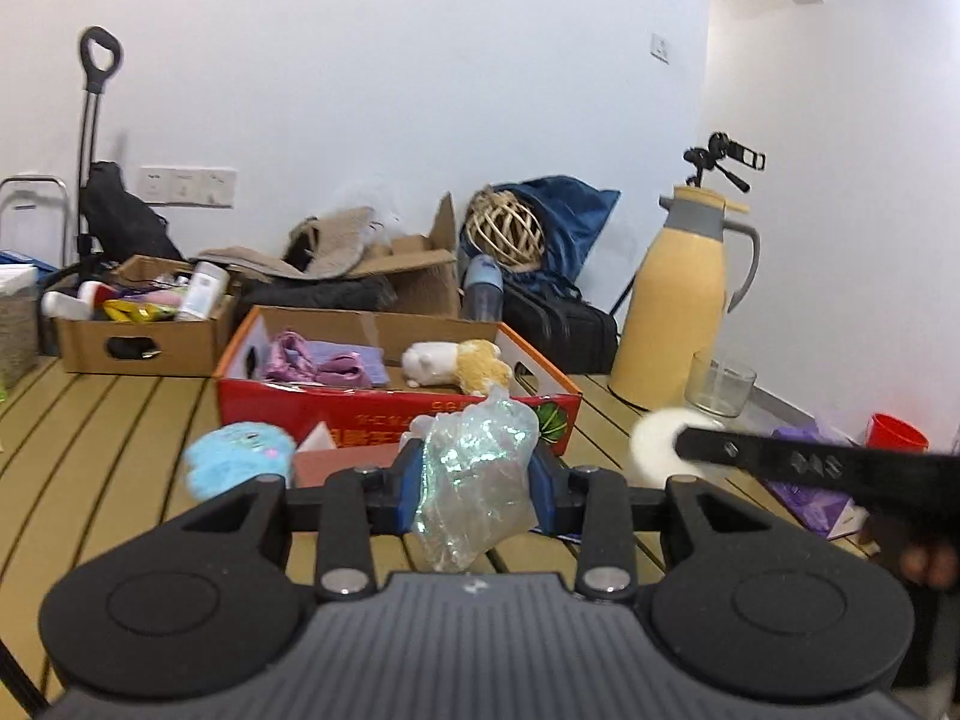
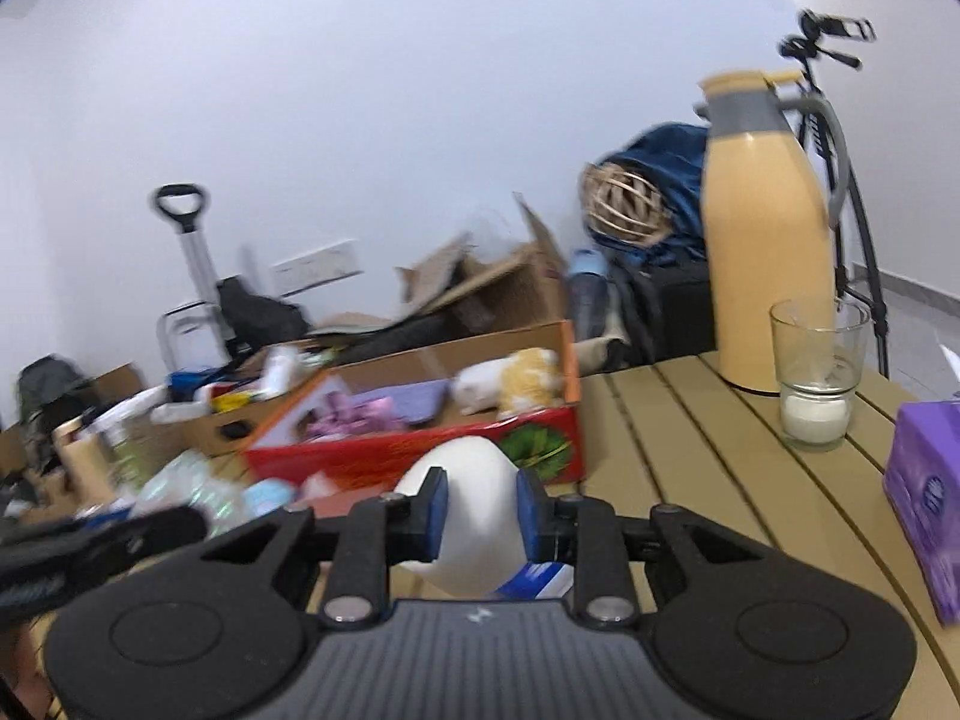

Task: Organize soft objects
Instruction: 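Carry both items into the cardboard box and open both grippers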

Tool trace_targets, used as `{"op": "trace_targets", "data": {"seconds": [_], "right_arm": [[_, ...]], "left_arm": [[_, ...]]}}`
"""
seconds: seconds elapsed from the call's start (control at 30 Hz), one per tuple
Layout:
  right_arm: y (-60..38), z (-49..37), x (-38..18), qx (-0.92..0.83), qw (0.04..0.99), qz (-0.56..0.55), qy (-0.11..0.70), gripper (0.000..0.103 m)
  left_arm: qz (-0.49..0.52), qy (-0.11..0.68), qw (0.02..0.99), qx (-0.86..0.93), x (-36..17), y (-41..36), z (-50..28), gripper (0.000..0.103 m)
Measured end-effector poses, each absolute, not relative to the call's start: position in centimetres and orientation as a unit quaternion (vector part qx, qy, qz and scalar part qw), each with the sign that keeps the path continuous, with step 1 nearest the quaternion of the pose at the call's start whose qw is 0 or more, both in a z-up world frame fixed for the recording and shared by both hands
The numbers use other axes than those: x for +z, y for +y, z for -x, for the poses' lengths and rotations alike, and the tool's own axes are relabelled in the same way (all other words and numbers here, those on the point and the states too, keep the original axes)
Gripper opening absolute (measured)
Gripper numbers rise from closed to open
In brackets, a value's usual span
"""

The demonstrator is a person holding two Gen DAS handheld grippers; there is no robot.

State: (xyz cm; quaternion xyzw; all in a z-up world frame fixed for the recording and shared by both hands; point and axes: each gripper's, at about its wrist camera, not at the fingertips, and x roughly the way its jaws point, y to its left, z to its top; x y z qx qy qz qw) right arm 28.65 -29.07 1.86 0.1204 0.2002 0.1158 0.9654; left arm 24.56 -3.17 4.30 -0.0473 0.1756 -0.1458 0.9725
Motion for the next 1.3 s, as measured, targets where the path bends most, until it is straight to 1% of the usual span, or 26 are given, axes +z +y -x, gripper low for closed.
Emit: {"op": "trace_targets", "data": {"seconds": [0.2, 0.33, 0.43, 0.5, 0.6, 0.67, 0.73, 0.87, 1.0, 1.17, 1.2, 1.3], "right_arm": [[-27.9, -24.2, 3.6, 0.127, 0.969, -0.099, 0.185, 0.023], [-28.1, -23.4, 4.0, 0.130, 0.969, -0.102, 0.184, 0.023], [-28.2, -24.4, 4.2, 0.134, 0.968, -0.106, 0.183, 0.023], [-28.2, -26.0, 4.4, 0.141, 0.966, -0.110, 0.184, 0.024], [-28.6, -31.0, 5.3, 0.155, 0.962, -0.122, 0.190, 0.024], [-29.3, -36.1, 5.6, 0.162, 0.951, -0.148, 0.218, 0.024], [-30.1, -41.3, 5.3, 0.165, 0.937, -0.177, 0.252, 0.024], [-30.4, -49.9, 3.4, 0.136, 0.924, -0.173, 0.313, 0.024], [-29.2, -54.2, 1.8, 0.117, 0.926, -0.126, 0.335, 0.025], [-27.1, -55.7, -0.1, 0.112, 0.929, -0.031, 0.351, 0.031], [-26.9, -55.7, -0.4, 0.113, 0.927, -0.021, 0.357, 0.027], [-26.7, -55.7, -0.3, 0.094, 0.928, 0.012, 0.359, 0.031]], "left_arm": [[0.057, 0.155, 0.976, -0.145, 5.8, -3.0, -22.3, 0.037], [0.053, 0.150, 0.976, -0.149, 6.1, -3.3, -21.9, 0.037], [0.051, 0.143, 0.976, -0.153, 6.5, -3.7, -23.3, 0.037], [0.052, 0.138, 0.976, -0.158, 7.1, -4.0, -25.6, 0.037], [0.068, 0.144, 0.973, -0.165, 8.2, -4.5, -31.4, 0.038], [0.077, 0.160, 0.970, -0.168, 8.4, -5.0, -35.6, 0.038], [0.094, 0.194, 0.961, -0.172, 7.7, -5.4, -40.7, 0.038], [0.112, 0.250, 0.946, -0.174, 4.9, -6.1, -48.6, 0.039], [0.115, 0.283, 0.939, -0.155, 2.1, -6.7, -52.4, 0.039], [0.131, 0.318, 0.925, -0.160, -0.5, -7.6, -54.4, 0.041], [0.132, 0.323, 0.924, -0.158, -0.9, -7.7, -54.5, 0.043], [0.136, 0.332, 0.919, -0.165, -1.2, -7.4, -54.7, 0.052]]}}
